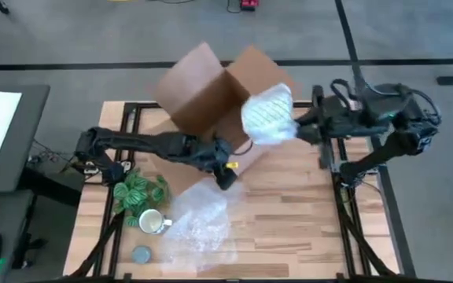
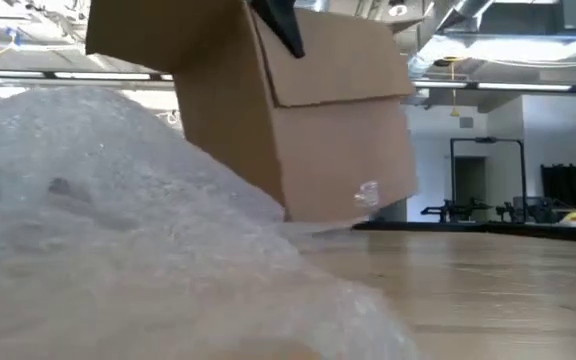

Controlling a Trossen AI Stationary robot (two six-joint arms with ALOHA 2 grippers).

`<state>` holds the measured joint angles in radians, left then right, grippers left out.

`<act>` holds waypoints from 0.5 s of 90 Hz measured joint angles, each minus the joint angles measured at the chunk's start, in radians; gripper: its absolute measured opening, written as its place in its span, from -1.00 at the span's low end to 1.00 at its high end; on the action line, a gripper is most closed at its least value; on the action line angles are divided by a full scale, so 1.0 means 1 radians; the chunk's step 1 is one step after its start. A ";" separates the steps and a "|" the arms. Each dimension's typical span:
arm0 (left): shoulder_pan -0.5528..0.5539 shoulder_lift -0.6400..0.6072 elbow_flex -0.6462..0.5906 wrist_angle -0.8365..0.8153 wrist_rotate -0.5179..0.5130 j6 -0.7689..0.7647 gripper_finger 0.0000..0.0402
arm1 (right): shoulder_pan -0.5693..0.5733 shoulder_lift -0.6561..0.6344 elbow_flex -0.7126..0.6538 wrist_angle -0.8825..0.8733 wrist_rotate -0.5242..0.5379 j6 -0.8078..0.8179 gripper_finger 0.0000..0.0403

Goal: Wrap mug
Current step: Put the wrapped green mug into the cardboard box

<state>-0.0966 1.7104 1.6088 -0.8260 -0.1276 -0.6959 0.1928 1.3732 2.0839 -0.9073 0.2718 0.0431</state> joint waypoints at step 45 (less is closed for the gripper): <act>-0.042 0.014 0.111 0.037 0.004 -0.108 -0.19 | -0.129 0.112 0.023 -0.288 -0.011 0.049 -0.98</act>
<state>-0.1383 1.7248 1.7200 -0.7895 -0.1238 -0.8037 0.0635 1.4857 2.1067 -1.1957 0.2603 0.0925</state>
